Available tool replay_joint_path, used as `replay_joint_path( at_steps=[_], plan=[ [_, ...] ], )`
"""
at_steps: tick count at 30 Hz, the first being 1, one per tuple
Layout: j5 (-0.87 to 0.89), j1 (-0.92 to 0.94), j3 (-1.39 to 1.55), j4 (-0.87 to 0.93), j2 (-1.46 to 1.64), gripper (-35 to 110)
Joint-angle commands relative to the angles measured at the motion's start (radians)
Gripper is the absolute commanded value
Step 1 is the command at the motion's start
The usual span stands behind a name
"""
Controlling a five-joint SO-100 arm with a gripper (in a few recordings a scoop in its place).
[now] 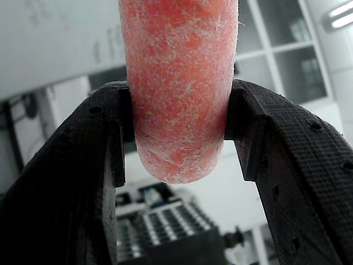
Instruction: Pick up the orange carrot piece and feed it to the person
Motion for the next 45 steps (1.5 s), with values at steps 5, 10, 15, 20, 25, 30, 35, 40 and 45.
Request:
replay_joint_path(
  at_steps=[5,10,15,20,25,30,35,40,45],
  plan=[
    [-0.003,0.006,-0.026,-0.025,0.051,-2],
    [-0.003,0.006,-0.026,-0.025,0.051,-2],
    [-0.003,0.006,-0.026,-0.025,0.051,-2],
    [-0.003,0.006,-0.026,-0.025,0.052,-1],
    [-0.003,0.006,-0.026,-0.025,0.064,1],
    [0.003,0.008,-0.028,-0.025,0.067,16],
    [0.011,0.009,-0.028,-0.025,0.067,27],
    [0.011,0.041,-0.028,-0.025,0.067,25],
    [0.005,0.097,-0.028,-0.025,0.054,21]
  ],
)
